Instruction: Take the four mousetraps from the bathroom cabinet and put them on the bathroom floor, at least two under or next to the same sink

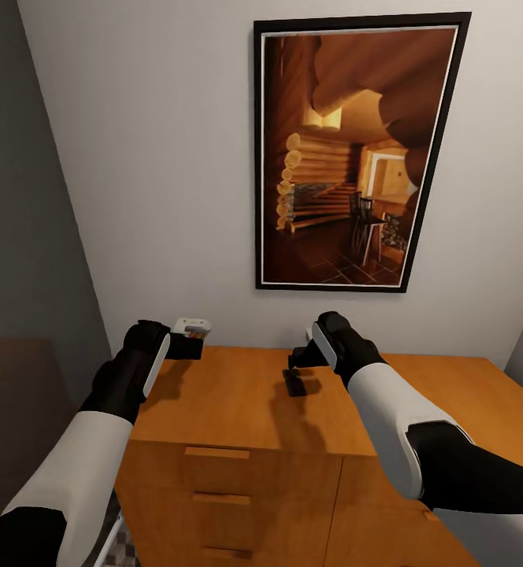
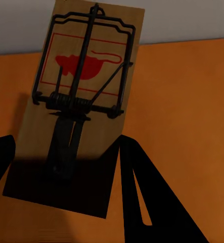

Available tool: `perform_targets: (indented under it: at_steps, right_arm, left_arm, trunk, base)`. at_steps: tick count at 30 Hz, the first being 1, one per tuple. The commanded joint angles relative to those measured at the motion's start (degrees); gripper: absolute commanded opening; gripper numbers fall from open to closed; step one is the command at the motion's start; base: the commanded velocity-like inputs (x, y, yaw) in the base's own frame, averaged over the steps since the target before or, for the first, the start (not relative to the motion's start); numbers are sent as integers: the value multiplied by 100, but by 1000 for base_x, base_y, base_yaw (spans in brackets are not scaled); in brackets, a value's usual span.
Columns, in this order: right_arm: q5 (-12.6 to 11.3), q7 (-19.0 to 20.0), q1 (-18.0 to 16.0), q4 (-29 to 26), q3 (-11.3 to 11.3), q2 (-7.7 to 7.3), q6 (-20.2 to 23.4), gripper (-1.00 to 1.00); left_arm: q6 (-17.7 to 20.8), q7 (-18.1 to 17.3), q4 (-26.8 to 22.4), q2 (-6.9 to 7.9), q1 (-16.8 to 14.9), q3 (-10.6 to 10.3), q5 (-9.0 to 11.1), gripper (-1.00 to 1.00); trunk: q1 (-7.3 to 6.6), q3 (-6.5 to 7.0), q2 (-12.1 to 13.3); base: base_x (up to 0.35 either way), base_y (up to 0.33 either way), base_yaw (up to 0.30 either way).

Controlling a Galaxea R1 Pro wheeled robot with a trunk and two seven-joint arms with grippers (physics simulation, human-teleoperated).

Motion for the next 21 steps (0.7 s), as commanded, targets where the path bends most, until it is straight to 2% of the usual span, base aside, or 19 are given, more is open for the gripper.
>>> perform_targets:
  at_steps: [1, 14, 21]
  right_arm:
    - [-15, -26, -4, -7, 15, 0, 23, 100]
    - [-12, -25, -4, -12, 17, 0, 23, 100]
    - [-6, -25, -4, -14, 23, 0, 23, 100]
  left_arm:
    - [19, -50, -6, 1, -4, -1, -70, -100]
    - [19, -50, -10, 13, -4, 2, -69, -100]
    - [19, -50, -10, 13, -4, 2, -69, -100]
  trunk:
    - [0, -7, -5]
    - [0, -7, -5]
    - [0, -7, -5]
  base:
    - [0, 73, 0]
    - [0, 16, 0]
    - [0, 116, 0]
